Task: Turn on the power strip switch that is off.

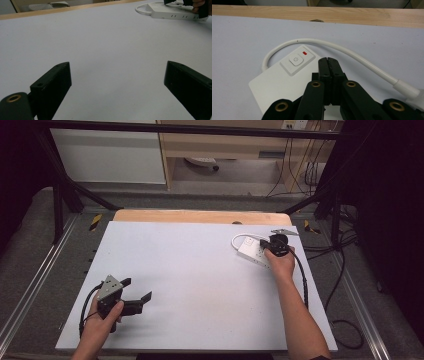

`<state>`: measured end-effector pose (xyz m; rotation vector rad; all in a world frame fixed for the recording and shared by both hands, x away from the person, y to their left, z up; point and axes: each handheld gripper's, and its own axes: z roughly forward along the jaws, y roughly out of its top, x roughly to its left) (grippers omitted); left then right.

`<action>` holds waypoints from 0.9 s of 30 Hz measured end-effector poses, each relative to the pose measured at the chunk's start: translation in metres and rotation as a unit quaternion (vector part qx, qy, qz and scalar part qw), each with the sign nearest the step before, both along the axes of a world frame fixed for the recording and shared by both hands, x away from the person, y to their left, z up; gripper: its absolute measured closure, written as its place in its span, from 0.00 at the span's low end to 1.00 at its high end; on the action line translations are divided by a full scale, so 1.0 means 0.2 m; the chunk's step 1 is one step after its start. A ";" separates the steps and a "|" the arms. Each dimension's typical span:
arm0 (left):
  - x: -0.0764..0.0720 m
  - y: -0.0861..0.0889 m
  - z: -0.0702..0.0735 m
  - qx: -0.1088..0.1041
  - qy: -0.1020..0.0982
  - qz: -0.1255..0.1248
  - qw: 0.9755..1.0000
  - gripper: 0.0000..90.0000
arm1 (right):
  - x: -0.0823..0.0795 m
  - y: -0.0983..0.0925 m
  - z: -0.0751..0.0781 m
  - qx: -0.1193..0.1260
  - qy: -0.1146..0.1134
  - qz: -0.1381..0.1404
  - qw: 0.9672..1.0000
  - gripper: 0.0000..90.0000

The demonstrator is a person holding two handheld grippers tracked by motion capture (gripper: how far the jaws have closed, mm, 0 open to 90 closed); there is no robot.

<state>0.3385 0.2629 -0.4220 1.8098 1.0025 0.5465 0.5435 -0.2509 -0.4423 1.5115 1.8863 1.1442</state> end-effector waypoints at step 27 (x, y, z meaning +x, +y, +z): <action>0.00 0.00 0.00 0.002 0.001 -0.001 1.000 0.08 | 0.01 0.00 0.00 0.002 0.005 -0.004 1.000 1.00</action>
